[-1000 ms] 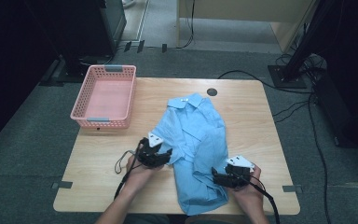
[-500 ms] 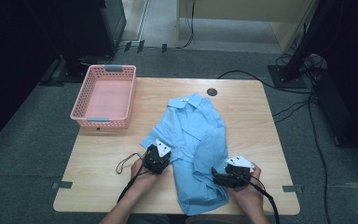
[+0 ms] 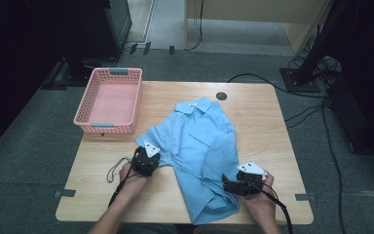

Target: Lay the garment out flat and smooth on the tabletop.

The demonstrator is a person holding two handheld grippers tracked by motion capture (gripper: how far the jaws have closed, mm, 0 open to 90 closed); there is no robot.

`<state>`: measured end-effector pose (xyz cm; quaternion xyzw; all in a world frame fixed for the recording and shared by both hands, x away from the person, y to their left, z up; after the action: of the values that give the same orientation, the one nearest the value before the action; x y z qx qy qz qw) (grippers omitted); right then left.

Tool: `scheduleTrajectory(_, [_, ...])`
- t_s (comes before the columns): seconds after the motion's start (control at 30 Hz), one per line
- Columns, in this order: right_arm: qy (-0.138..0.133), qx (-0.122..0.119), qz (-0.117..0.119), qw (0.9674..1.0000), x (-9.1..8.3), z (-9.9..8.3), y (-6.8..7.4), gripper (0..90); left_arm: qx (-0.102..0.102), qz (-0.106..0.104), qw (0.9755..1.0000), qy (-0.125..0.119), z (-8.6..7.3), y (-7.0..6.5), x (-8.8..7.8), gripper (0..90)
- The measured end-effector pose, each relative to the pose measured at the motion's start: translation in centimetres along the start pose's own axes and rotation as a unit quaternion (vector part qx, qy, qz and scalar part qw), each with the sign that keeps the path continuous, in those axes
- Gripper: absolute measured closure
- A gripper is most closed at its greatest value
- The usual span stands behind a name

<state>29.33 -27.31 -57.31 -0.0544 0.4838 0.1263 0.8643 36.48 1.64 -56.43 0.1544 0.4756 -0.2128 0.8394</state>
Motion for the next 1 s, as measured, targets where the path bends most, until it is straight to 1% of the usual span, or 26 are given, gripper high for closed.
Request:
scheduleTrajectory(0.13, [0.0, 0.003, -0.002, 1.0, 0.0, 0.0, -0.3, 10.9, -0.015, 0.003, 0.9999, 0.0, -0.2, 1.7, 0.0, 90.0])
scheduleTrajectory(0.3, [-0.001, 0.008, -0.005, 1.0, -0.1, -0.1, -0.8, 10.9, -0.029, 0.011, 0.9995, -0.004, 0.1, 3.0, 0.3, 90.0])
scheduleTrajectory(0.4, [-0.001, 0.013, -0.009, 0.9999, -0.2, -0.2, -1.2, 10.9, -0.039, 0.011, 0.9992, -0.004, 0.3, 3.5, 0.5, 90.0])
scheduleTrajectory(0.5, [0.0, 0.018, -0.012, 0.9998, -0.3, -0.5, -1.7, 10.9, -0.04, 0.015, 0.9991, -0.003, 0.5, 3.8, 0.6, 89.7])
scheduleTrajectory(0.57, [-0.001, 0.02, -0.013, 0.9997, -0.4, -0.5, -1.9, 10.9, -0.044, 0.016, 0.9989, -0.001, 0.5, 3.9, 0.6, 87.9])
scheduleTrajectory(0.6, [-0.001, 0.02, -0.014, 0.9997, -0.4, -0.6, -1.9, 10.9, -0.051, 0.01, 0.9987, 0.001, 0.5, 3.8, 0.6, 85.8])
scheduleTrajectory(0.63, [-0.001, 0.02, -0.014, 0.9997, -0.4, -0.5, -1.9, 10.9, -0.055, 0.001, 0.9985, 0.002, 0.5, 3.7, 0.5, 82.7])
scheduleTrajectory(0.7, [-0.001, 0.02, -0.014, 0.9997, -0.4, -0.5, -1.9, 10.7, -0.062, -0.008, 0.998, -0.005, 0.7, 3.4, 0.1, 75.6])
scheduleTrajectory(0.8, [-0.001, 0.02, -0.014, 0.9997, -0.4, -0.5, -1.9, 10.7, -0.068, -0.032, 0.997, -0.021, 1.5, 2.2, -0.7, 63.7])
scheduleTrajectory(0.9, [-0.001, 0.02, -0.014, 0.9997, -0.4, -0.5, -1.9, 10.7, -0.06, -0.056, 0.9961, -0.031, 2.5, 0.4, -1.2, 54.1])
scheduleTrajectory(0.93, [-0.001, 0.02, -0.014, 0.9997, -0.4, -0.5, -1.9, 10.7, -0.054, -0.063, 0.9961, -0.032, 2.8, -0.3, -1.2, 51.8])
scheduleTrajectory(1.0, [-0.001, 0.02, -0.014, 0.9997, -0.4, -0.5, -1.9, 10.5, -0.038, -0.072, 0.9962, -0.03, 3.2, -1.7, -1.0, 50.0])
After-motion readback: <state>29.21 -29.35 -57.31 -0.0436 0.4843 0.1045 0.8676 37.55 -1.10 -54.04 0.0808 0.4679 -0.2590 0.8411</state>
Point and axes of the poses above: each handheld gripper's, and its own axes: x roughly forward along the jaws, z roughly out of its top, y roughly to its left, the point moved 9 cm from there along x, roughly forward along the jaws, and after that the axes turned 14 degrees about y, right-handed, at the moved point
